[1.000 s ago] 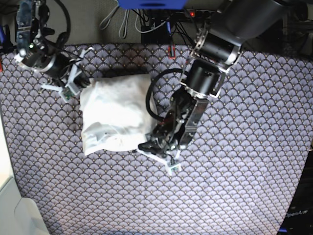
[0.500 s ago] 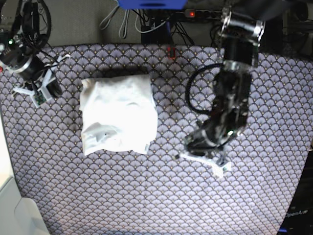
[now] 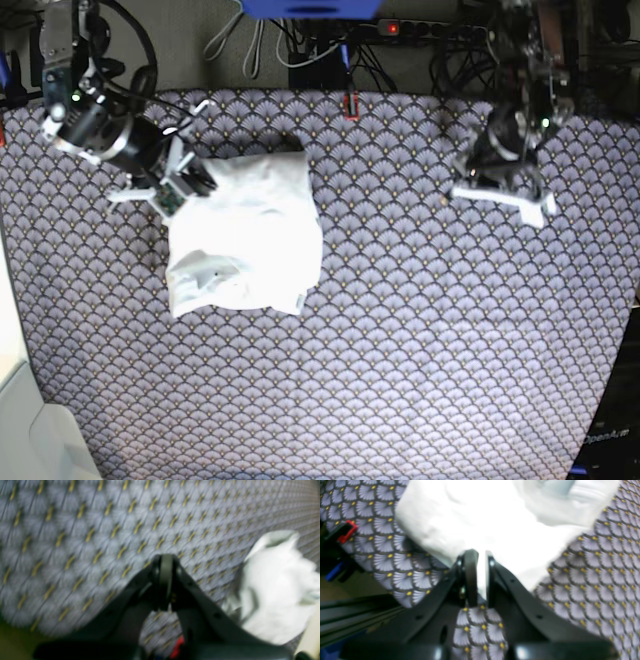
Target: Fold the T-shirt properly
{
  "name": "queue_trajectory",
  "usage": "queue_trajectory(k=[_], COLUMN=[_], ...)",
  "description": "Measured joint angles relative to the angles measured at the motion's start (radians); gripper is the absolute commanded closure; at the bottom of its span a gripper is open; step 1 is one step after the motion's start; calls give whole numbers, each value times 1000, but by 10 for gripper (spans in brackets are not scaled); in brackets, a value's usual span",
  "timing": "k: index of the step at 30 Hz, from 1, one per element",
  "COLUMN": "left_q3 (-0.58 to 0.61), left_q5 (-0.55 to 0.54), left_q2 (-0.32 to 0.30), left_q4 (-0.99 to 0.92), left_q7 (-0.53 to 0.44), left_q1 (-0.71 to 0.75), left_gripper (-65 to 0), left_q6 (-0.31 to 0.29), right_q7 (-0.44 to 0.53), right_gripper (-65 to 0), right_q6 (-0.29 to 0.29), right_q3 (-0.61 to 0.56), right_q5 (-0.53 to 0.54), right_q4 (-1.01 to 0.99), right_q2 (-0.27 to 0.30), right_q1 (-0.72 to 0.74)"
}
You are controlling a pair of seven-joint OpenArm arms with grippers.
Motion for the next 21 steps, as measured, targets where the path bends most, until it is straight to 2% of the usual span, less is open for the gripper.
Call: queue_trajectory(k=[10, 18, 21], left_q3=[-75, -68, -68], left_q5=[7, 4, 8], left_q2=[0, -2, -3], left_q4=[26, 33, 33], left_q7=[-2, -6, -7], left_q1=[194, 257, 264], left_gripper=[-1, -1, -1], left_q6=[2, 2, 2], right_q7=[15, 188, 229], right_gripper=[-44, -44, -44], right_q6=[-1, 6, 7], right_q3=[-46, -56, -56], right_q5=[-6, 32, 38], right_q4=[-159, -438, -473], right_q2=[6, 6, 15], right_q1=[86, 130, 141])
